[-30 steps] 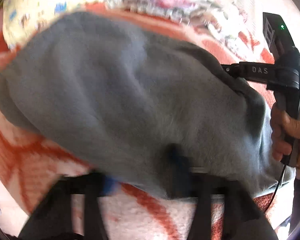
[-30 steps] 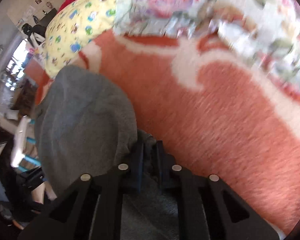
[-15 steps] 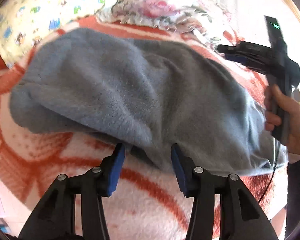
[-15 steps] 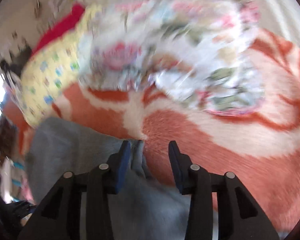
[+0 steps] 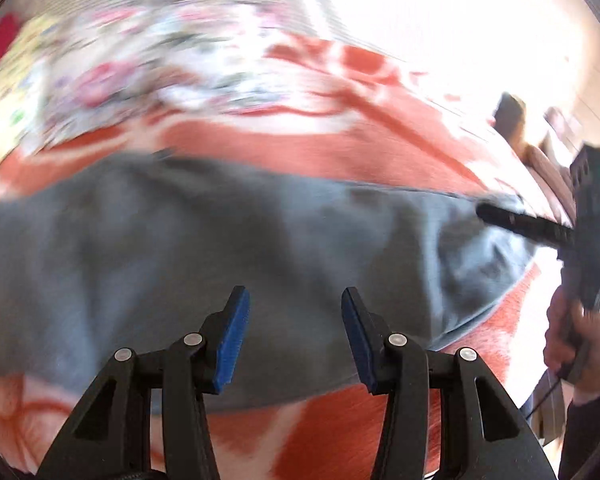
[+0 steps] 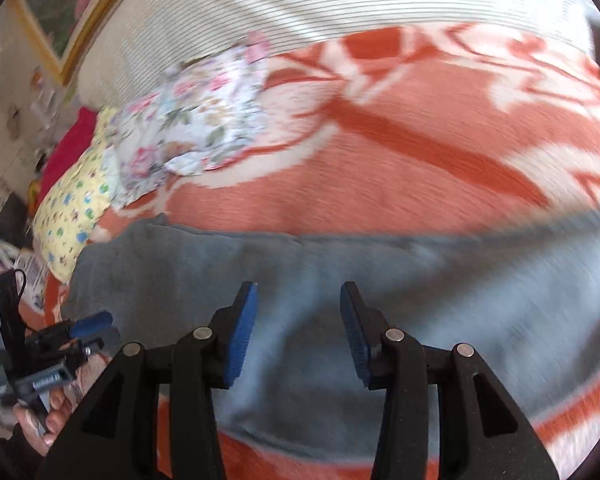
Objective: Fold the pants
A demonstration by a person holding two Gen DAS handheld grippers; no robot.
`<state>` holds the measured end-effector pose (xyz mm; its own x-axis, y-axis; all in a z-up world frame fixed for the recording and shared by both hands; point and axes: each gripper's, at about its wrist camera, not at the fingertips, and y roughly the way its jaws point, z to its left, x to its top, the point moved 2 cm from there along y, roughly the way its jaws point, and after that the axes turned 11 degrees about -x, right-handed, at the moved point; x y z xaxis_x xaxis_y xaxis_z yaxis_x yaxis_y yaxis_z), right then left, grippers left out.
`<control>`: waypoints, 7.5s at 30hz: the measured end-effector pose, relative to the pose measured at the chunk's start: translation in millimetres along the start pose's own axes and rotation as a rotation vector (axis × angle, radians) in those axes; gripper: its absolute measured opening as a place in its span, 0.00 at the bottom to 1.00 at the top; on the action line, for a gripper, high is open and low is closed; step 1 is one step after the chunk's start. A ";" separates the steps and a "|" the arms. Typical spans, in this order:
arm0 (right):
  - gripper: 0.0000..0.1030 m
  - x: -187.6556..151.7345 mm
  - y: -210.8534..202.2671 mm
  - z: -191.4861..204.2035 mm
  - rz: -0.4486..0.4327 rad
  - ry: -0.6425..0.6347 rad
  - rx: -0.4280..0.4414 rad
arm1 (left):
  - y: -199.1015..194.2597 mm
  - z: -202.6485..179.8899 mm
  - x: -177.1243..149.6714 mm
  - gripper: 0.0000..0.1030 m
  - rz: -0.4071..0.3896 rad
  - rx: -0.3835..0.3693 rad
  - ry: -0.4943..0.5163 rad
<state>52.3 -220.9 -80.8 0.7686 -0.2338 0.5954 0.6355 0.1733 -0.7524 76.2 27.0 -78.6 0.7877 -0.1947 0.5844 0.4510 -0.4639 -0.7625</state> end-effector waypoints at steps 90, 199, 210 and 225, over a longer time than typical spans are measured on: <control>0.07 -53.2 23.6 22.3 0.094 0.154 0.422 | 105.9 -27.8 58.8 0.06 0.189 -0.446 0.018; 0.14 52.9 133.2 468.3 0.255 -0.733 0.559 | -165.0 283.5 -67.7 0.02 -0.522 -0.025 -0.819; 0.14 75.5 73.4 369.9 0.149 -0.577 0.546 | -165.0 197.6 -30.1 0.02 -0.498 -0.135 -0.632; 0.14 85.6 35.2 178.0 0.078 -0.347 0.447 | -96.6 54.1 22.1 0.02 -0.315 -0.259 -0.350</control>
<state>153.4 -64.6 -6.2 0.7453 0.1108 0.6574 0.4870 0.5830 -0.6503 72.7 114.3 -7.0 0.7434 0.2677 0.6129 0.6049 -0.6600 -0.4455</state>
